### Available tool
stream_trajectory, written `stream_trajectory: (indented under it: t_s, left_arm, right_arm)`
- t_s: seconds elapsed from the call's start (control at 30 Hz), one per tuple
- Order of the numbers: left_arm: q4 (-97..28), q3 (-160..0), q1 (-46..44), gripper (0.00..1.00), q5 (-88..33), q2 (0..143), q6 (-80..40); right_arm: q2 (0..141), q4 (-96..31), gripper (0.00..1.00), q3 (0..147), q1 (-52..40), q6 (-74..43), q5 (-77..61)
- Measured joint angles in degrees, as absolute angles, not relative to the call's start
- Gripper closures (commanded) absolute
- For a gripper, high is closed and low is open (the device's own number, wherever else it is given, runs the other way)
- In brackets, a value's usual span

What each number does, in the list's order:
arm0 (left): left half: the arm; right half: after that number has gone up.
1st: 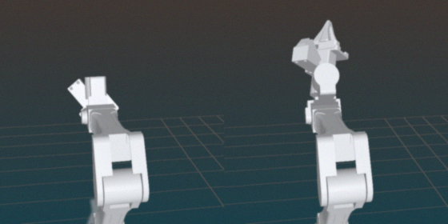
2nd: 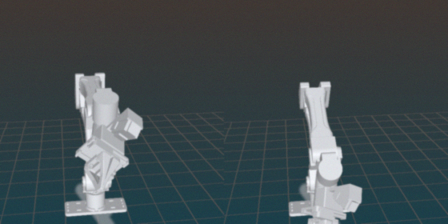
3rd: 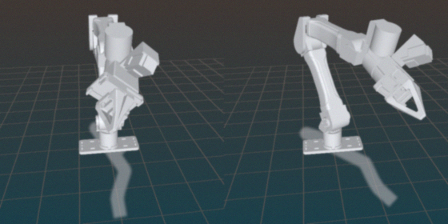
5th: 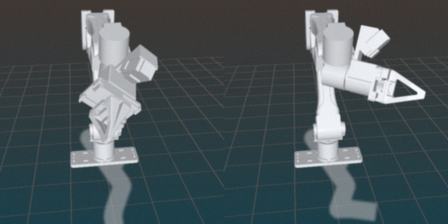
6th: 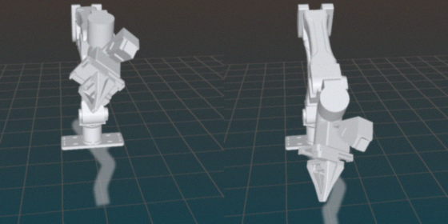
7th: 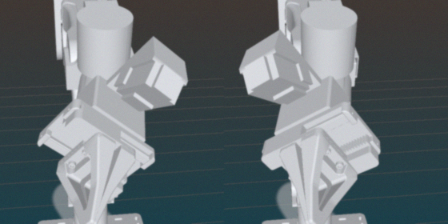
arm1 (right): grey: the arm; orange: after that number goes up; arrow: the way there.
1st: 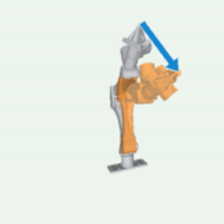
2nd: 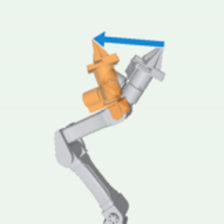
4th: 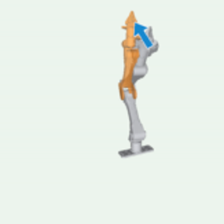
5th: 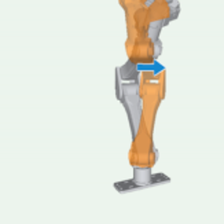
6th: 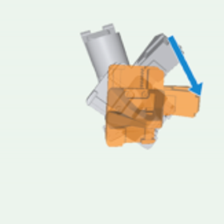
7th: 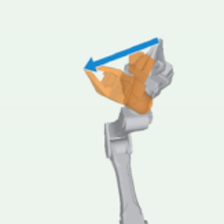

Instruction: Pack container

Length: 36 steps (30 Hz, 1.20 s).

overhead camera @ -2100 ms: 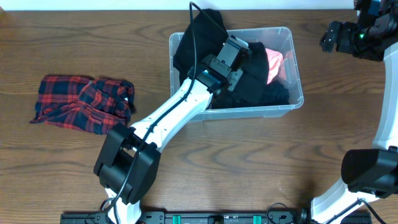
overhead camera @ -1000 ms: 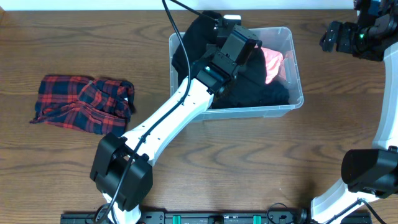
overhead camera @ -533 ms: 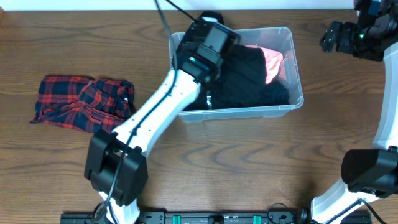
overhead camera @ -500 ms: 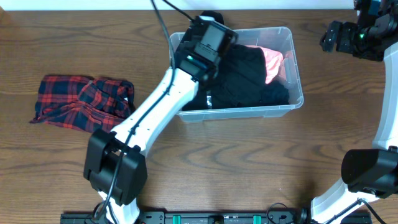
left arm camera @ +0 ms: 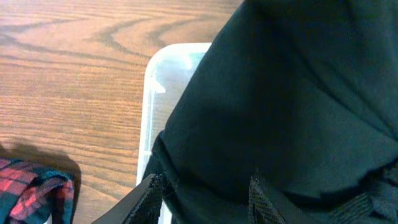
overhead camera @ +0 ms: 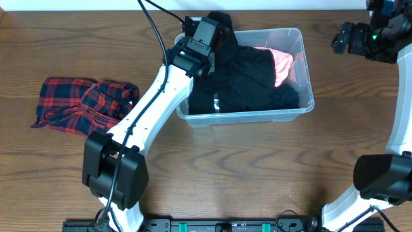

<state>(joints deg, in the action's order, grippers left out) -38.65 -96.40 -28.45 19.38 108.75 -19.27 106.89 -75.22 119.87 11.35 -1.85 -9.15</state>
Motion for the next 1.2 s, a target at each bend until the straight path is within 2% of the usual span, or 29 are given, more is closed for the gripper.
stream_trajectory:
  t_s: [0.37, 0.6, 0.63, 0.67, 0.77, 0.87, 0.97, 1.2]
  left_arm:
    - [-40.91, -96.40, -28.23, 0.29, 16.45, 109.21, -17.67]
    - [-40.88, -96.40, -28.23, 0.27, 14.83, 111.59, -16.88]
    - [-40.84, -96.40, -28.23, 0.30, 14.74, 111.94, -16.80]
    - [-40.71, -96.40, -28.23, 0.37, 14.68, 112.27, -16.71]
    - [-40.23, -96.40, -28.23, 0.72, 14.26, 113.06, -16.49]
    - [-39.83, -96.40, -28.23, 0.87, 13.72, 113.34, -16.58]
    - [-39.66, -96.40, -28.23, 0.94, 13.19, 113.34, -16.43]
    - [-40.36, -96.40, -28.01, 0.94, 11.46, 113.34, -16.49]
  right_arm:
    - [106.89, -75.20, 0.01, 119.87, 11.35, -1.85, -9.15]
    - [106.89, -75.22, 0.01, 119.87, 11.35, -1.85, -9.15]
    - [106.89, -75.22, 0.01, 119.87, 11.35, -1.85, -9.15]
    - [106.89, -75.22, 0.01, 119.87, 11.35, -1.85, -9.15]
    - [106.89, -75.22, 0.01, 119.87, 11.35, -1.85, -9.15]
    - [106.89, -75.20, 0.01, 119.87, 11.35, -1.87, -9.15]
    - [106.89, -75.22, 0.01, 119.87, 11.35, -1.87, -9.15]
    - [106.89, -75.22, 0.01, 119.87, 11.35, -1.85, -9.15]
